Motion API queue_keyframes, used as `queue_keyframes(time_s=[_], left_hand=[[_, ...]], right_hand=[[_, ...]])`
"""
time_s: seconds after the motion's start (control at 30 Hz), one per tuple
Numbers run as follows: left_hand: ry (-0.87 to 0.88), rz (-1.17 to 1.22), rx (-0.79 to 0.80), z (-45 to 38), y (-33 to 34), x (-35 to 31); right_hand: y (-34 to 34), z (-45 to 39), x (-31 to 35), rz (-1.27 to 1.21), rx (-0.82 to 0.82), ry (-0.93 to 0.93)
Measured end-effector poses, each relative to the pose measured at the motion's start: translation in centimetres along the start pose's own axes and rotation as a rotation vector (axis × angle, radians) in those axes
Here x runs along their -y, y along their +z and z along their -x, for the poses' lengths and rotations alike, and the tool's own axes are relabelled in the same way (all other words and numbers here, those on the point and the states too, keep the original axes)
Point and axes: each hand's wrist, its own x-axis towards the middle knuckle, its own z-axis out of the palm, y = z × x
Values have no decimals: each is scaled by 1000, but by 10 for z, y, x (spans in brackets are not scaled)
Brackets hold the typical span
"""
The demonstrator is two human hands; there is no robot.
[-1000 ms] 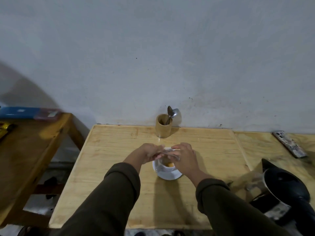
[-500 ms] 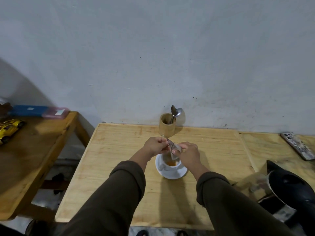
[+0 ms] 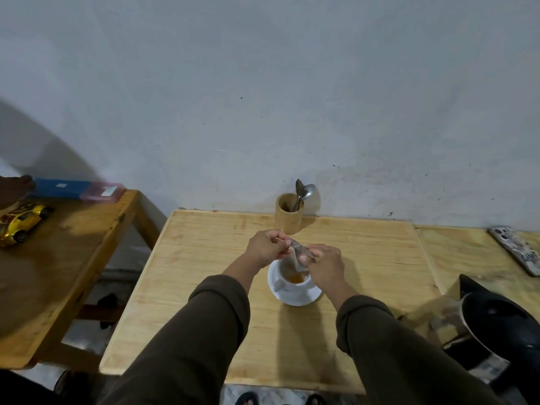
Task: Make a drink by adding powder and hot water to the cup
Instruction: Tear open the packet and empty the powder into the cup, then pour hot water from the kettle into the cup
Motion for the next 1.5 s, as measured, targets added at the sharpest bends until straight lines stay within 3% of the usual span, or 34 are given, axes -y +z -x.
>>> queue_keyframes(time_s=[0.33,0.5,0.6,0.73,0.87,1.0,1.1,1.23,1.5], left_hand=[[-10,27,36,4,2,-4],[-189,221,144,12,-11,-7],[-200,190,192,16,-26,3],[-114,200,28,23,-42,23],[-61,189,-156,31,-59,45],[-81,4,-294,37,-70,73],[-59,-202,-353,41,-74,93],[-148,-316,-296,43,-78,113],[-141,-550,-206,28,-78,141]], right_hand=[[-7,4,2,70,-34,-34],[-15,4,6,56,23,-157],[-17,7,11,143,28,-231],[-11,9,31,-192,-37,-94],[12,18,61,-342,91,-50],[46,26,76,-145,222,-79],[76,28,78,5,220,-37],[107,33,75,231,262,-9],[123,37,75,501,290,-80]])
